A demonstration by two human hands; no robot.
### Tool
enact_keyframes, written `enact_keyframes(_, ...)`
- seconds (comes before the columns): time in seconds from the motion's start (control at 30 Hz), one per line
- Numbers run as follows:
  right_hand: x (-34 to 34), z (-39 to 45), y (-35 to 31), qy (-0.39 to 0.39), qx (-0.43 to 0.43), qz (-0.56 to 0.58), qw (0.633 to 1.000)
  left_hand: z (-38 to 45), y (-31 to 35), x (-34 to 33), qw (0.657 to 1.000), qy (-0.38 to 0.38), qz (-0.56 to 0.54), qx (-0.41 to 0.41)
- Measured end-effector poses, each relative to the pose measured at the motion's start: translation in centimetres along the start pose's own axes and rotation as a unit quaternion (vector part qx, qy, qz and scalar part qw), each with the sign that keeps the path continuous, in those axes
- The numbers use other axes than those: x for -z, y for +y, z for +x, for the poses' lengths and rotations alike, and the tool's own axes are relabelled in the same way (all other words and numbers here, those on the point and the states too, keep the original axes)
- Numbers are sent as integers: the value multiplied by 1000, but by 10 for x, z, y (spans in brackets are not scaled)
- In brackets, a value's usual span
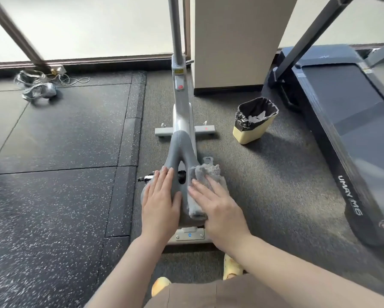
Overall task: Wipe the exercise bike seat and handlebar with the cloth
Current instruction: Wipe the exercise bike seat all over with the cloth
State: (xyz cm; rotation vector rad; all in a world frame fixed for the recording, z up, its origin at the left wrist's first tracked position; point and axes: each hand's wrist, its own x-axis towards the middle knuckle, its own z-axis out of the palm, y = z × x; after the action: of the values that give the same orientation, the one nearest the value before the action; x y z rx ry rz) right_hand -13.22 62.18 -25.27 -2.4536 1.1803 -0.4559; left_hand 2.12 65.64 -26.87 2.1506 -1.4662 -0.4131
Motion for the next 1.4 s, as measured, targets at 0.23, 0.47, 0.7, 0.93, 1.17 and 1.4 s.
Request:
enact_keyframes(0.23,-2,64,5,-45,-63,56,995,-3,17,-10,996,70,26,48)
enact_keyframes(0.47,11,61,47,-102,209,-11,973,-3,20,-12,979,126,-49,155)
enact_keyframes(0.7,4,82,28,-141,238,-54,960,-25,14,-14,961,149,-133,189)
enact_keyframes(0.93,19,111,16,-167,216,-175,946,-37,10,-14,957,149,-146,203)
enact_keyframes(1.17,18,26,12,-132,357,-144,914,-31,2,1,962,146,-136,189)
enact_keyframes(1.4,0,36,-1,-96,109,-9,989,-21,-10,17,955,140,-185,184)
